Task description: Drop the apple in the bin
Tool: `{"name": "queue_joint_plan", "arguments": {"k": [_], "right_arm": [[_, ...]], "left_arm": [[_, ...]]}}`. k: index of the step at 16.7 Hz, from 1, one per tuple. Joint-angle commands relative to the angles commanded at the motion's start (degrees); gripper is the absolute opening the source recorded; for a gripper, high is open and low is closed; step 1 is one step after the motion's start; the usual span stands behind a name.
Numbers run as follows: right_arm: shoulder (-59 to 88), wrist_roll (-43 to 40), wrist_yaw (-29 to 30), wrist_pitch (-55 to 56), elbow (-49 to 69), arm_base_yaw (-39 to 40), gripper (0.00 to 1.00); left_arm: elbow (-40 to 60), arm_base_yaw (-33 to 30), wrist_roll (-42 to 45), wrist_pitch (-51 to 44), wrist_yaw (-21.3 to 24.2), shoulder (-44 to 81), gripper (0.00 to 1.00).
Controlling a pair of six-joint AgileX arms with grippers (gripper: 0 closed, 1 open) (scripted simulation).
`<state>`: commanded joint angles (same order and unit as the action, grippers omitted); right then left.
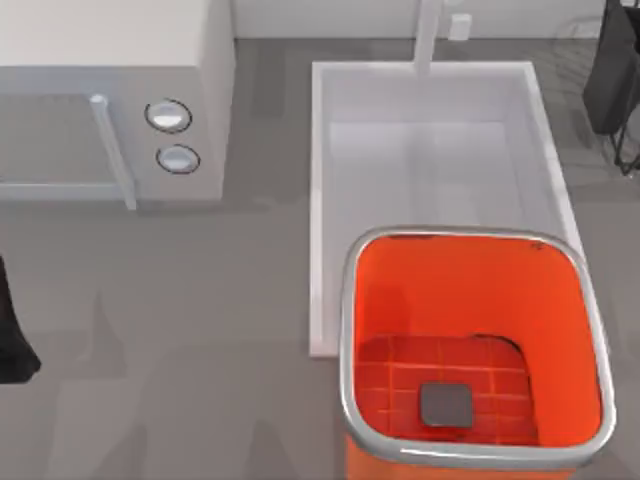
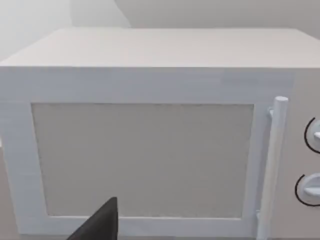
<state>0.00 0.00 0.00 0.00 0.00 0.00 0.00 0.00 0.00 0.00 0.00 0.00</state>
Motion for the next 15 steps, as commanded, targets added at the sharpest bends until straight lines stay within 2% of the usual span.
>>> {"name": "queue_joint_plan", "arguments": {"k": [4,7,11,15], "right_arm": [[1.75,-1.05,0.07,-1.19,1.70,-0.32,1.00],[8.96,-5.03,0.17,-5.72,8.44,-1.33,1.00],[26.67,-13.46,0.15,-15.68,22.54,-3.29,1.00],[50.98,-23.62,0.17,-28.32,39.01,-5.70,1.00]], "left_arm": [[0.00,0.00,0.00,0.00,0.00,0.00,1.00],[0.00,0.00,0.00,0.00,0.00,0.00,1.00],[0.00,0.00,0.00,0.00,0.00,0.00,1.00],[0.00,0.00,0.00,0.00,0.00,0.00,1.00]]}}
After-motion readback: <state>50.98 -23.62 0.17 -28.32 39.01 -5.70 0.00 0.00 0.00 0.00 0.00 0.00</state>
